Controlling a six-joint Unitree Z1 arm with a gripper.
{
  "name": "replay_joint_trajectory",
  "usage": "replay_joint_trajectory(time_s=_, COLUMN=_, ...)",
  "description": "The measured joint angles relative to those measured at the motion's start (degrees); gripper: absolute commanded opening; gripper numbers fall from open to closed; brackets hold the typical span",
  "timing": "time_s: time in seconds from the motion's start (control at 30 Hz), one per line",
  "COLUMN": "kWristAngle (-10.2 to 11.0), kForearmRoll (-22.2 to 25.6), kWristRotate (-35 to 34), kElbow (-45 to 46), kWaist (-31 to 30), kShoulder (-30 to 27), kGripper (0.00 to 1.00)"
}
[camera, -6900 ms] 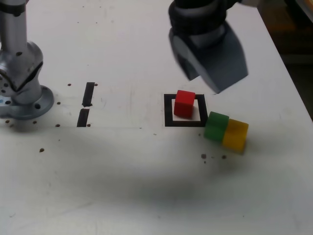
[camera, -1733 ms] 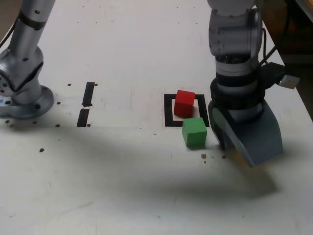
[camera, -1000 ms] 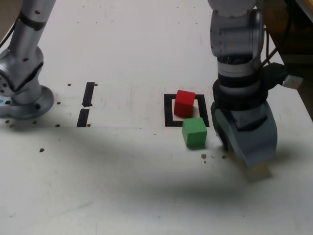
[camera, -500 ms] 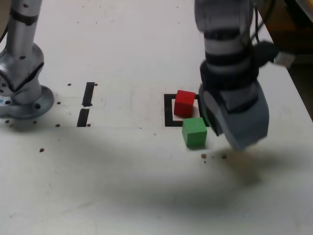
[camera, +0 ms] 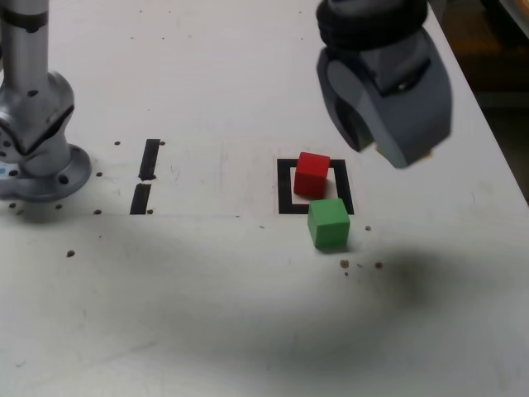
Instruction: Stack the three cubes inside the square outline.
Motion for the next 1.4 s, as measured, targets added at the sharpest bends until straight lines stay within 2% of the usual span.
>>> replay_joint_trajectory(time_s=0.3, kWristAngle=2.29, kForearmRoll=5.03, kWristRotate=-7.27, kElbow=0.60, kWaist=3.04, kShoulder=-0.86, kGripper=0.01)
replay_joint_trajectory(time_s=0.63, kWristAngle=2.48, kForearmRoll=10.09, kWristRotate=-16.67, kElbow=2.10, kWaist=5.15, kShoulder=-0.90, kGripper=0.02)
replay_joint_trajectory(time_s=0.87, kWristAngle=-0.05, kForearmRoll=12.09, kWristRotate=-19.95, kElbow=2.42, kWaist=6.51, kShoulder=-0.90, kGripper=0.02)
replay_joint_trajectory(time_s=1.07, kWristAngle=-2.63, kForearmRoll=11.94, kWristRotate=-21.18, kElbow=3.59, kWaist=7.87, kShoulder=-0.90, kGripper=0.02)
replay_joint_trajectory(time_s=1.17, kWristAngle=-4.56, kForearmRoll=10.91, kWristRotate=-23.08, kElbow=5.93, kWaist=9.25, kShoulder=-0.95, kGripper=0.03)
replay_joint_trajectory(time_s=1.4, kWristAngle=-5.09, kForearmRoll=7.32, kWristRotate=-25.61, kElbow=9.12, kWaist=10.55, kShoulder=-0.96, kGripper=0.03)
